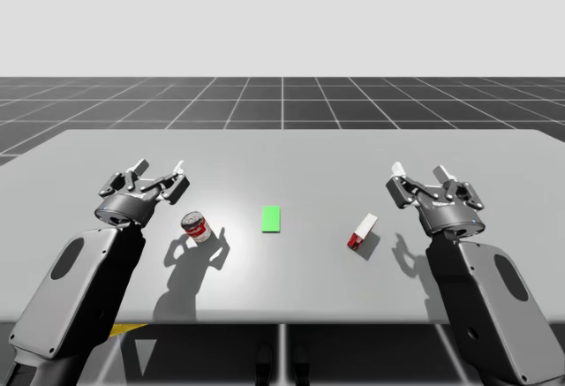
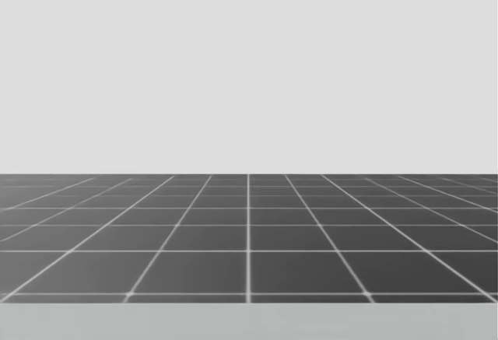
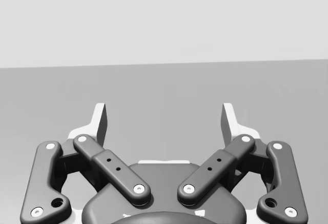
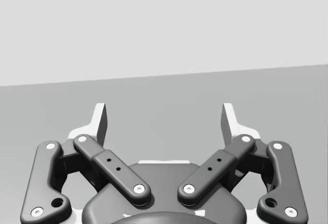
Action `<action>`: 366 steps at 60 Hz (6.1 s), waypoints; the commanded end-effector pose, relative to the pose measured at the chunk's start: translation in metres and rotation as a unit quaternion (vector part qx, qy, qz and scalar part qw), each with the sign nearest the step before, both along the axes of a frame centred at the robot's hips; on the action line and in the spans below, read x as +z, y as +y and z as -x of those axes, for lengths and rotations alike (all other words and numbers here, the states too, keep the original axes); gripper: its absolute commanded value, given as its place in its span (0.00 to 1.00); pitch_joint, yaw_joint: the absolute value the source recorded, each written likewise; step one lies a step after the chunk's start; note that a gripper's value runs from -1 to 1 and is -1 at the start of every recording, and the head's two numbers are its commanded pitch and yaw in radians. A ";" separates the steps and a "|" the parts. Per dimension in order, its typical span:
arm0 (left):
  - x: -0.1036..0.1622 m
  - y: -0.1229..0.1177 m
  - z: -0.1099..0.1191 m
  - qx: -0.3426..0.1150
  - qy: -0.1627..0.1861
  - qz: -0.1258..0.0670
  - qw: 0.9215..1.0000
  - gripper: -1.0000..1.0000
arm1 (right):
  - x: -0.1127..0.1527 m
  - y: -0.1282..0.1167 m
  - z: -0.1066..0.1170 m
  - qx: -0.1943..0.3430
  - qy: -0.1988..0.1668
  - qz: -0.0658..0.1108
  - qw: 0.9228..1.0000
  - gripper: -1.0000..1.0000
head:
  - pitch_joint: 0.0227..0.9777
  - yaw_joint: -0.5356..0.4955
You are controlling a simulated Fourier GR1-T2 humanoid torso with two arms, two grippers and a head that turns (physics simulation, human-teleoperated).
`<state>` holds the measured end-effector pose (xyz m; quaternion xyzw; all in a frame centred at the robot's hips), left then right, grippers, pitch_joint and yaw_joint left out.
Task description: Look at the card. If it is red, pick the object on the left. If it is green, pick the object on the right.
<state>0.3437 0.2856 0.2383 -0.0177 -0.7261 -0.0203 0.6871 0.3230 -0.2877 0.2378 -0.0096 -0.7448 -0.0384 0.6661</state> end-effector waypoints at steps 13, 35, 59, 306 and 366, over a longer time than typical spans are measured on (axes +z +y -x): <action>0.000 0.000 0.001 -0.001 -0.001 0.000 1.000 0.00 | 0.002 0.003 0.003 0.009 0.003 0.018 1.000 0.00 | 0.10 0.52; 0.001 0.002 0.001 0.000 -0.002 -0.002 1.000 0.00 | 0.003 0.003 0.003 -0.010 0.002 0.024 1.000 0.00 | 0.46 0.54; 0.001 0.002 0.000 -0.002 -0.003 -0.006 1.000 0.00 | 0.005 0.004 0.004 -0.009 0.001 0.025 1.000 0.00 | 0.81 0.56; -0.004 -0.004 -0.002 -0.013 -0.006 -0.011 1.000 0.00 | -0.119 0.022 0.034 0.276 0.172 0.136 0.936 1.00 | 0.86 0.19; -0.004 -0.004 -0.002 -0.013 -0.006 -0.011 1.000 0.00 | -0.115 0.020 0.036 0.265 0.155 0.129 0.943 1.00 | 0.36 0.13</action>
